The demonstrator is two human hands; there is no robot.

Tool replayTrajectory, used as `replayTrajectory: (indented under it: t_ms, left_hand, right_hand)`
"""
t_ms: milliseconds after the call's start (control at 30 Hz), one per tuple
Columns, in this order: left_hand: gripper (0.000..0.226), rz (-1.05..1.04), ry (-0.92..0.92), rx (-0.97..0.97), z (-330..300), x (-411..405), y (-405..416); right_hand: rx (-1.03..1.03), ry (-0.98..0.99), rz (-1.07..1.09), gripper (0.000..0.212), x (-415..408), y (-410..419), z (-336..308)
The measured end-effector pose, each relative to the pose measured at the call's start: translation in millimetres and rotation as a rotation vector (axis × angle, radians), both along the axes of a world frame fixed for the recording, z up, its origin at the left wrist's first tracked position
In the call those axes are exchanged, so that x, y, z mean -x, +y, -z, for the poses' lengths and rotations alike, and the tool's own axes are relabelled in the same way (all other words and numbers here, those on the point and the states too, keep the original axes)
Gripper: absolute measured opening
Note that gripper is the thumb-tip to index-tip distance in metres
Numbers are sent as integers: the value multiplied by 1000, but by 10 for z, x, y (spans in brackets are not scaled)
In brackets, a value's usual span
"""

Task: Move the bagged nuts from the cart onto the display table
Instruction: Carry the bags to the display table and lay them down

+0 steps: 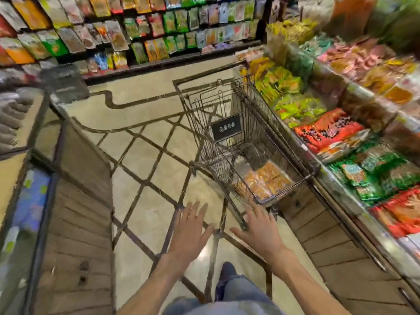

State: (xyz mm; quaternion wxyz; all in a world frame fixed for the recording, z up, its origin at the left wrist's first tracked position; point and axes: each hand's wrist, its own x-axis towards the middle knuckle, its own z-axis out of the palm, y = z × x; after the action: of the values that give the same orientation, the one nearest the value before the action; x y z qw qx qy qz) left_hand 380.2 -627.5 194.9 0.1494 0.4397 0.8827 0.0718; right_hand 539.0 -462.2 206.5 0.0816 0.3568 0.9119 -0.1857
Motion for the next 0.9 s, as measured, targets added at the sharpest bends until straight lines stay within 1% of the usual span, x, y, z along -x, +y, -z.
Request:
replayTrajectory:
  t_ms: [100,200,267,367,433,500,667,800,900]
  left_hand:
    - [66,55,-36,4,-53,356,588]
    - [68,129,-49,-6,-22,669,1115]
    - [71,203,-54,7,39,866,1455]
    - [76,326,-86,13,160,1162,2007]
    - [73,406,-116,24,238,1369,2421]
    - [69,486,-143,63,308,1588,2848]
    - [68,716,-137,193,393,2068,3821]
    - [68,822,-166,255,595,2287,4400]
    - [67,864,-209,293,768,2275,4726]
  right_hand:
    - [32,-4,55,91,270,440,29]
    - [51,5,132,93,481,807,60]
    - [79,3,208,95,607,1042,131]
    - [98,10,336,105,768,1399,301]
    - [126,10,425,102,895,1632,392]
    - [149,6,507,98,1034,1856,482]
    - [196,-55,691,93,1356,2311,491]
    - [253,-66,815,94,1531,2584,579]
    - [291,-49,932,98,1577,2758,732]
